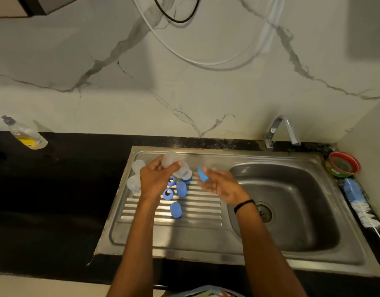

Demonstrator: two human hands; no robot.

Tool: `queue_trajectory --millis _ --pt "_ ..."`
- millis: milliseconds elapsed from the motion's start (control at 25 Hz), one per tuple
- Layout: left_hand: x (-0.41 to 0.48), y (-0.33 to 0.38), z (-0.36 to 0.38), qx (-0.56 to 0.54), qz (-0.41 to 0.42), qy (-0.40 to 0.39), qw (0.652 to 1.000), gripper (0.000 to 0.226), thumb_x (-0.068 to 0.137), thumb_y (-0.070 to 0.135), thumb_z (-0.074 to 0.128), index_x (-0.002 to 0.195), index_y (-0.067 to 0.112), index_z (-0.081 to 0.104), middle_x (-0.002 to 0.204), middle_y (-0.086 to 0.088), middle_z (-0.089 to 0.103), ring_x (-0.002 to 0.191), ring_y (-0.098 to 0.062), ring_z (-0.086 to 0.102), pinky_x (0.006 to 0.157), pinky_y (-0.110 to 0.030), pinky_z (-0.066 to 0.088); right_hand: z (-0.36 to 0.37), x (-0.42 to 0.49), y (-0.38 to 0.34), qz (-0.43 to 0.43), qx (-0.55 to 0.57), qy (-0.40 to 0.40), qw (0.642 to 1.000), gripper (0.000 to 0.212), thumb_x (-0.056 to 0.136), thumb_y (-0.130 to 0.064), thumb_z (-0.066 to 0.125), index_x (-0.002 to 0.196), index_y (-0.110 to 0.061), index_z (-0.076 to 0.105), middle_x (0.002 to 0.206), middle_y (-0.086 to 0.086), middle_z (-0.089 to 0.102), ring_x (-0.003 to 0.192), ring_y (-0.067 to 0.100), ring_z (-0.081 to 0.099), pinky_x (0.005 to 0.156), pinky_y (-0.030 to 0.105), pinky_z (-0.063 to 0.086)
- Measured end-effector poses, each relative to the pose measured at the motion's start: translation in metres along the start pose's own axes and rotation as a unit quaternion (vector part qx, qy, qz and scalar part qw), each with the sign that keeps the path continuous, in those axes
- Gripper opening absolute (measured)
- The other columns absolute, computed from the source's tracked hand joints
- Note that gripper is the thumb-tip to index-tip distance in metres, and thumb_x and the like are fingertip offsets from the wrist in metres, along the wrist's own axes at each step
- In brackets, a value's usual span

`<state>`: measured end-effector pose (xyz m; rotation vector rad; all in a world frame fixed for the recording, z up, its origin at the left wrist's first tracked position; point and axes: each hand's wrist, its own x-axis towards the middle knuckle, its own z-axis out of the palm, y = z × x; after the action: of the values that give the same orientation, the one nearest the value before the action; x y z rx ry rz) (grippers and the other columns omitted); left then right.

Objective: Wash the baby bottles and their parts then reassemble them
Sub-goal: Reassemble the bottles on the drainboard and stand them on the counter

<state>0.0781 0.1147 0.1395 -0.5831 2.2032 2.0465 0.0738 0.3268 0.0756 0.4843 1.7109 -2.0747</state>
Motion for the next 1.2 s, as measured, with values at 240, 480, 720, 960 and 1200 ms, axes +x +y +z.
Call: queue_trajectory --millis 240,480,720,960,1200 --pt "0.004 -0.016 0.006 0.067 -0.067 0.031 0.995 0.015 0.094 0.027 0.071 0.084 0.018 0.063 0.081 0.003 0.066 0.075 -0.012 0.063 0.073 -0.031 0.055 0.0 0.013 -0.008 -0.007 -0.108 0.096 0.989 0.042 0.079 -0.045 0.078 0.105 -0.013 0.072 0.101 0.004 0.075 0.098 0.021 0.071 0.082 0.028 0.051" --pt "0.017 -0.018 -0.006 0.125 -0.032 0.088 0.988 0.034 0.082 0.042 0.08 0.106 0.019 0.072 0.097 0.004 0.075 0.096 -0.02 0.071 0.091 -0.038 0.056 -0.019 0.019 -0.025 0.01 0.169 -0.006 0.986 0.049 0.081 -0.049 0.071 0.115 -0.015 0.067 0.118 0.007 0.07 0.1 0.018 0.068 0.089 0.037 0.054" --pt "0.011 -0.016 0.002 0.104 0.006 0.116 0.988 0.038 0.073 0.053 0.078 0.097 0.024 0.073 0.088 0.003 0.075 0.085 -0.02 0.07 0.083 -0.041 0.057 -0.002 0.031 0.004 -0.014 -0.053 0.154 0.986 0.045 0.072 -0.039 0.086 0.101 -0.006 0.073 0.1 0.009 0.075 0.09 0.015 0.069 0.084 0.038 0.058" --pt "0.014 -0.015 0.005 -0.028 -0.02 0.12 0.992 0.024 0.082 0.039 0.079 0.09 0.017 0.072 0.085 0.0 0.074 0.077 -0.014 0.068 0.077 -0.038 0.059 0.005 0.026 -0.009 -0.017 0.1 0.045 0.994 0.032 0.08 -0.019 0.081 0.107 -0.005 0.07 0.101 0.011 0.07 0.09 0.017 0.068 0.079 0.028 0.057" --pt "0.018 -0.016 0.002 -0.226 -0.162 0.084 0.957 0.043 0.08 0.044 0.081 0.109 0.019 0.062 0.104 -0.005 0.073 0.097 -0.021 0.072 0.091 -0.038 0.059 0.013 0.017 -0.021 -0.07 0.136 -0.057 0.987 0.044 0.08 0.009 0.072 0.121 -0.003 0.064 0.123 0.016 0.062 0.102 0.024 0.067 0.092 0.036 0.056"
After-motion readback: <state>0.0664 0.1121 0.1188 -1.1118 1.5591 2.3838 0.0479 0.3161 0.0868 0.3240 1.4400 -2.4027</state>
